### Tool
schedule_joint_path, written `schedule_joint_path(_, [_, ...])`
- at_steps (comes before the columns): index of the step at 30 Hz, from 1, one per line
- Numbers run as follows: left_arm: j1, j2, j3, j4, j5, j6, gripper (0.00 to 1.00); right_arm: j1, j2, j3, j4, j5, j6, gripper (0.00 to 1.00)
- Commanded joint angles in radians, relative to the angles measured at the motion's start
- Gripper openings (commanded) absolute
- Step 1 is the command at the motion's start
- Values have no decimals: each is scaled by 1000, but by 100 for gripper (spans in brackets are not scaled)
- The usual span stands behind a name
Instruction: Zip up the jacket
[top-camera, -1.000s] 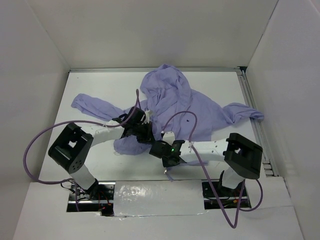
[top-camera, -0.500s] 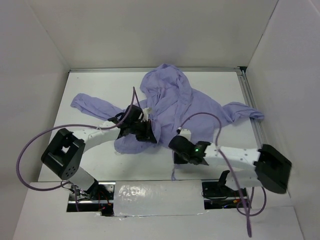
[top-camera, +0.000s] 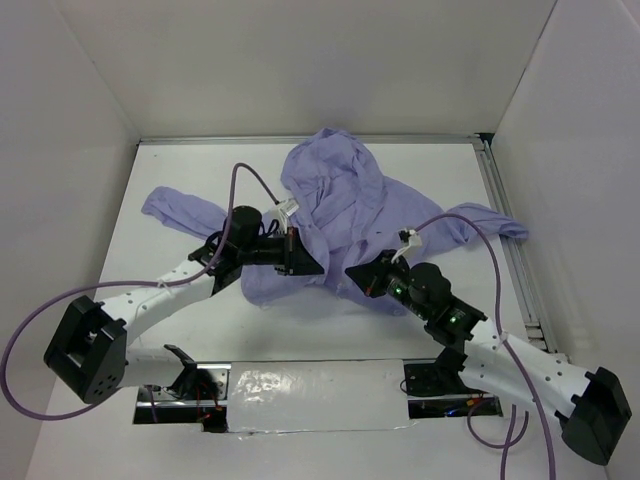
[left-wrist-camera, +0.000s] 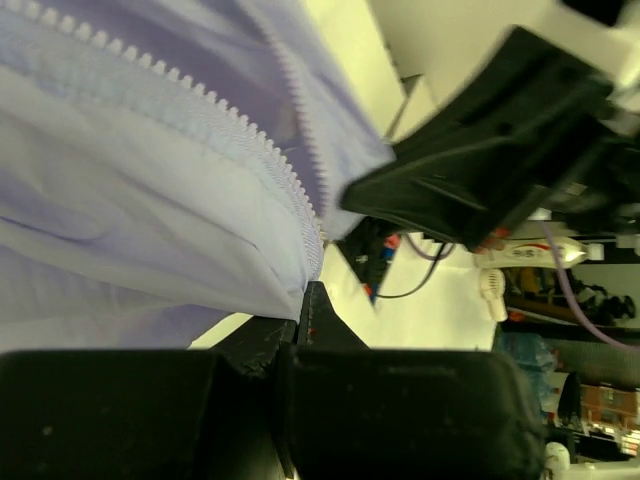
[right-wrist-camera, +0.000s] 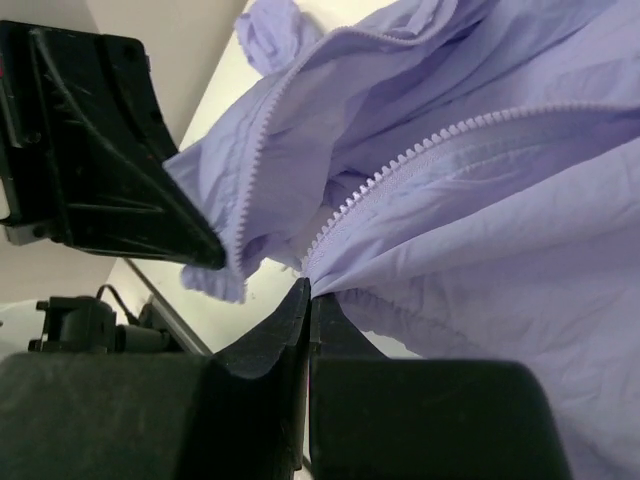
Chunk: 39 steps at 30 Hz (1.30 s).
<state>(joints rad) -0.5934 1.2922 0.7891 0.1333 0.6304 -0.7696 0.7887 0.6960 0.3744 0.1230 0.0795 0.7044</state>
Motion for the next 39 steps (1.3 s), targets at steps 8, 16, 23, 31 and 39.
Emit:
schedule_joint_path(8, [-11,-54,-74,321,28,-111,0,-103,23,-112,454,-276,-19,0])
schedule_joint_path(16, [-8,-28,-126,527,54,-174,0,-134,3,-98,481,-359,-28,0])
schedule_joint_path(23, [15,9,-180,745,109,-246,0,-164,-7,-97,497,-405,-3,0])
schedule_joint_path(31, [35,77,-212,917,178,-330,0,-204,-26,-111,532,-448,33,0])
schedule_joint_path(39, [35,117,-212,1031,203,-364,0,-210,-7,-111,557,-483,37,0])
